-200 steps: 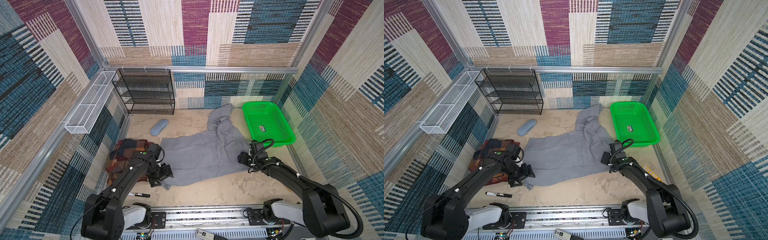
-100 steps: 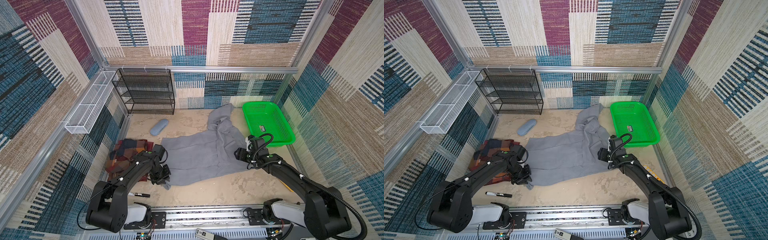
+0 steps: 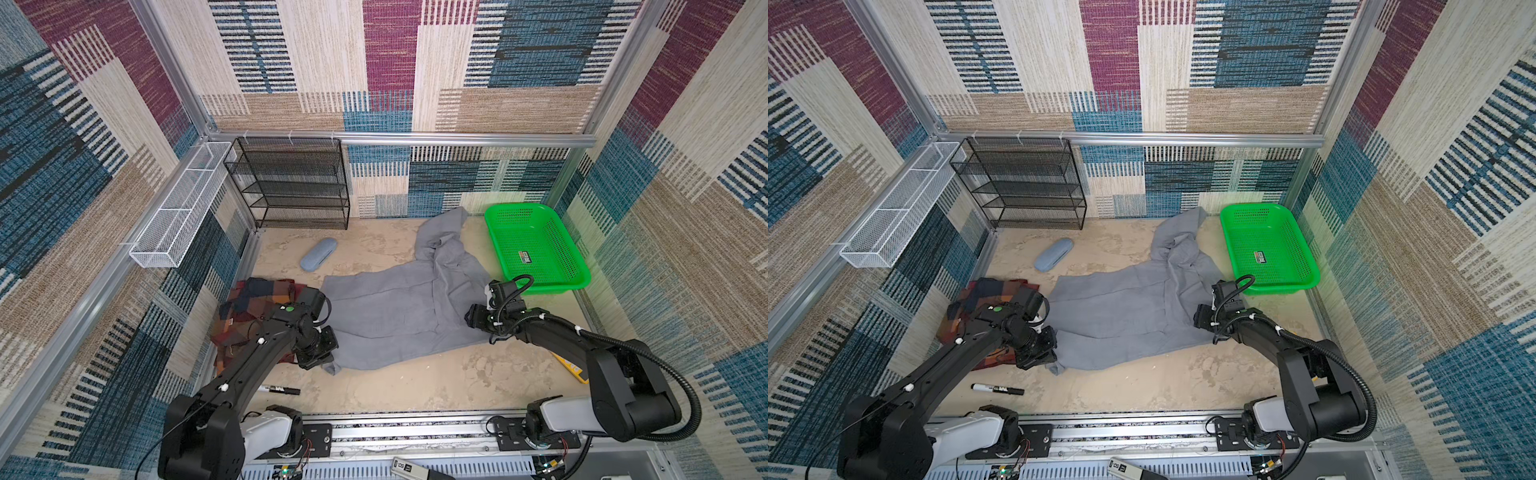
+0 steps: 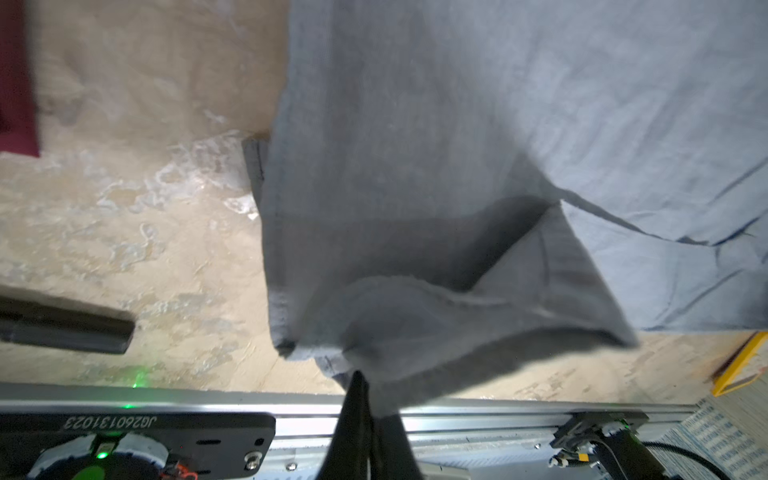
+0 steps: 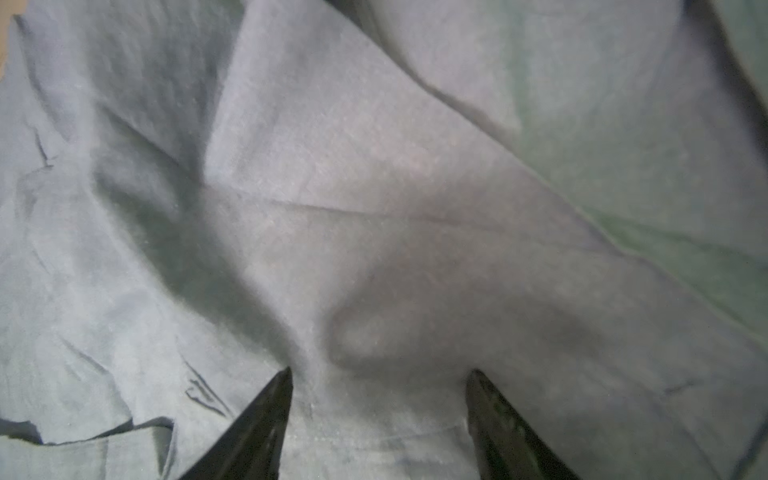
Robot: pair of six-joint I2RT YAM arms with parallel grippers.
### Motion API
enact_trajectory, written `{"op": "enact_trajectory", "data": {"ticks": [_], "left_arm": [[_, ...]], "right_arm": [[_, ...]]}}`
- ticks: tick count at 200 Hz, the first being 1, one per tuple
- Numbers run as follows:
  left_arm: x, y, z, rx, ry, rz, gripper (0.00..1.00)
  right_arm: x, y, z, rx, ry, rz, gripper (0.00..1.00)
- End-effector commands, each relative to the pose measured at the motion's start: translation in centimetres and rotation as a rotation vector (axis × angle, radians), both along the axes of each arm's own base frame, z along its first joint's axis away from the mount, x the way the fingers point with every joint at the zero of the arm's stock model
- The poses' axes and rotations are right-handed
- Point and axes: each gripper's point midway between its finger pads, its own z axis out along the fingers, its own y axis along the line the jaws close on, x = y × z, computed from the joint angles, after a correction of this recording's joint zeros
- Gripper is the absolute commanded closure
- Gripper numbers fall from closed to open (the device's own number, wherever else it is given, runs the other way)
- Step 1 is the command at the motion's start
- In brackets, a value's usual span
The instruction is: Fold and stack the long sleeve shirts
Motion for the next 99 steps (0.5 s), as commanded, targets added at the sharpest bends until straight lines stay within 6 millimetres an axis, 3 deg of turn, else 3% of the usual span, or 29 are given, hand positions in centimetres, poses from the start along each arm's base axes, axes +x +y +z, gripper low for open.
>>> {"op": "enact_trajectory", "data": {"ticks": [1, 62, 74, 99], "left_arm": [[-2.1, 0.4, 0.9, -0.008, 0.053, -0.021, 1.0], [-5.1, 2.3, 3.1, 0.01, 0.051, -0.03, 1.0], [-5.6, 2.0, 3.2, -0.01, 0.058, -0.048, 0.88], [-7.1, 1.6, 2.8, -0.045, 0.097, -0.06, 0.82]], "right_arm": [[0.5, -0.1, -0.7, -0.003, -0.002, -0.018, 0.32], [0.2, -0.7, -2.1, -0.037, 0.02, -0.035, 0.32], [0.2, -0.8, -2.2, -0.039, 0.024, -0.035, 0.32], [0.2, -0.8, -2.2, -0.045, 0.026, -0.035, 0.32]]}}
